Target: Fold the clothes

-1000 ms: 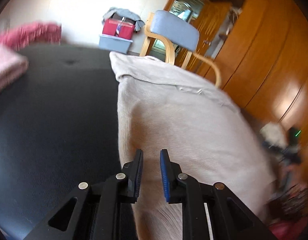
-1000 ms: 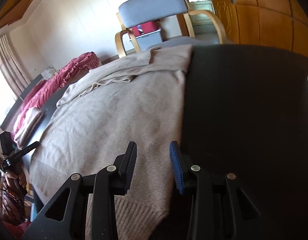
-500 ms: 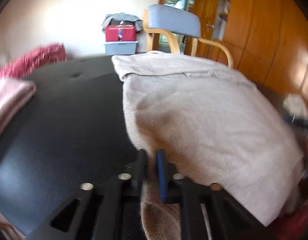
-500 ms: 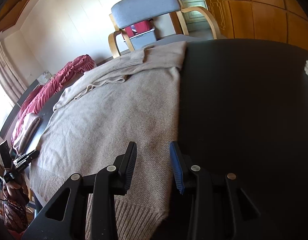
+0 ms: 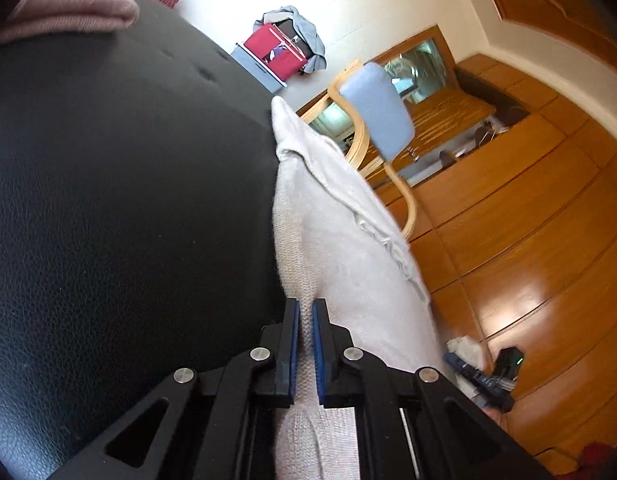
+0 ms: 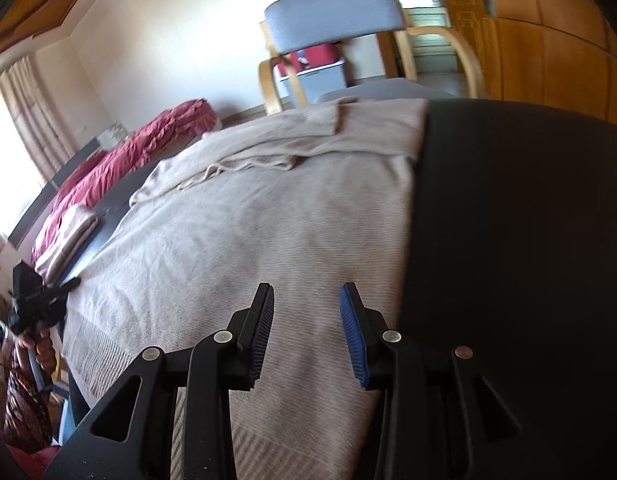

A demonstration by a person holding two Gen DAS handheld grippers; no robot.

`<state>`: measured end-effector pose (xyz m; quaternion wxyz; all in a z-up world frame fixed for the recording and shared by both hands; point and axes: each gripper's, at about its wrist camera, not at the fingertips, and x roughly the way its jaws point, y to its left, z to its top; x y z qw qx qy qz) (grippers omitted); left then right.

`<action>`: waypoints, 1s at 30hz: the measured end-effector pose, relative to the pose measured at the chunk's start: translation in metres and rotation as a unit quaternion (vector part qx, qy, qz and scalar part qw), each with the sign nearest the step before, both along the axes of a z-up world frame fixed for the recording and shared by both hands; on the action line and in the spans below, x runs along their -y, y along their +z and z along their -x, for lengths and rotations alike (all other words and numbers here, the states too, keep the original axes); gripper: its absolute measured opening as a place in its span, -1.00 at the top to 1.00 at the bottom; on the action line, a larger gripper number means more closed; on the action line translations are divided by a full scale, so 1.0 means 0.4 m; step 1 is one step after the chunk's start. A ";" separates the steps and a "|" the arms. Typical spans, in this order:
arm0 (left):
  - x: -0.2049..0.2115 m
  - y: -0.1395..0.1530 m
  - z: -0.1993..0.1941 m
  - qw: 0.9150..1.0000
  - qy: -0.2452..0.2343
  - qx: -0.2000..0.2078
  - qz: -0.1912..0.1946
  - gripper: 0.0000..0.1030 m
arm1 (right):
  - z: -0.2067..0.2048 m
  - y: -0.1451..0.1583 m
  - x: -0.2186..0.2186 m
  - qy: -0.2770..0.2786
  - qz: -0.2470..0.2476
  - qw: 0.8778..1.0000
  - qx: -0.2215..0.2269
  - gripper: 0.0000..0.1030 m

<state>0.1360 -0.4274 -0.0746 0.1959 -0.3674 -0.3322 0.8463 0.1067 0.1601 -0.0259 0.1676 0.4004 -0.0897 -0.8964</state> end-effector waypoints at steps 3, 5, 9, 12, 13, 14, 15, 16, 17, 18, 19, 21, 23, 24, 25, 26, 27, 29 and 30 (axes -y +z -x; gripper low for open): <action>-0.063 0.027 -0.002 0.994 0.005 -0.017 0.112 0.86 | 0.015 -0.011 0.033 0.017 -0.014 1.000 0.003 0.28; -0.084 0.035 0.002 0.989 0.009 -0.021 0.145 0.85 | 0.025 -0.018 0.055 0.028 -0.024 0.999 0.005 0.28; -0.097 0.039 0.027 0.987 0.023 -0.009 0.156 0.85 | 0.061 -0.023 0.069 0.031 -0.065 0.997 -0.001 0.28; -0.112 0.032 0.060 0.987 0.042 0.004 0.154 0.85 | 0.097 -0.024 0.072 0.032 -0.084 0.996 -0.001 0.28; -0.120 0.029 0.074 0.987 0.046 0.006 0.156 0.85 | 0.115 -0.023 0.065 0.029 -0.080 0.996 0.002 0.28; -0.124 0.028 0.083 0.987 0.048 0.008 0.155 0.85 | 0.133 -0.022 0.058 0.027 -0.076 0.997 0.004 0.28; -0.125 0.027 0.087 0.987 0.050 0.011 0.153 0.84 | 0.145 -0.021 0.051 0.025 -0.070 0.997 0.008 0.28; -0.122 0.026 0.086 0.988 0.049 0.012 0.147 0.83 | 0.157 -0.019 0.045 0.023 -0.065 0.998 0.012 0.28; -0.114 0.025 0.082 0.989 0.045 0.012 0.137 0.84 | 0.156 -0.016 0.044 0.023 -0.061 0.998 0.014 0.28; -0.107 0.025 0.077 0.991 0.040 0.012 0.127 0.83 | 0.147 -0.013 0.040 0.023 -0.057 0.998 0.015 0.28; -0.100 0.024 0.072 0.993 0.036 0.012 0.116 0.80 | 0.137 -0.009 0.036 0.024 -0.052 0.998 0.015 0.28; -0.085 0.027 0.053 0.995 0.022 0.012 0.097 0.65 | 0.103 0.000 0.014 0.029 -0.025 0.999 0.017 0.28; -0.068 0.030 0.033 0.997 0.008 0.015 0.078 0.60 | 0.058 0.010 -0.025 0.031 0.017 0.999 0.019 0.28; -0.057 0.029 0.022 0.998 0.002 0.019 0.065 0.57 | 0.031 0.015 -0.052 0.029 0.042 0.998 0.022 0.28; -0.046 0.028 0.012 0.998 -0.004 0.022 0.053 0.56 | 0.005 0.017 -0.074 0.026 0.062 0.997 0.030 0.23; -0.034 0.028 0.001 0.999 -0.011 0.026 0.041 0.54 | -0.013 0.016 -0.096 0.021 0.076 0.996 0.042 0.18; -0.028 0.027 -0.008 0.999 -0.018 0.030 0.029 0.53 | -0.027 0.009 -0.119 0.015 0.084 0.995 0.059 0.11; -0.026 0.024 -0.023 0.999 -0.034 0.038 0.010 0.51 | -0.055 -0.003 -0.154 0.008 0.099 0.991 0.085 0.11; -0.030 0.024 -0.030 0.998 -0.044 0.040 0.007 0.50 | -0.067 -0.009 -0.166 0.006 0.105 0.990 0.095 0.11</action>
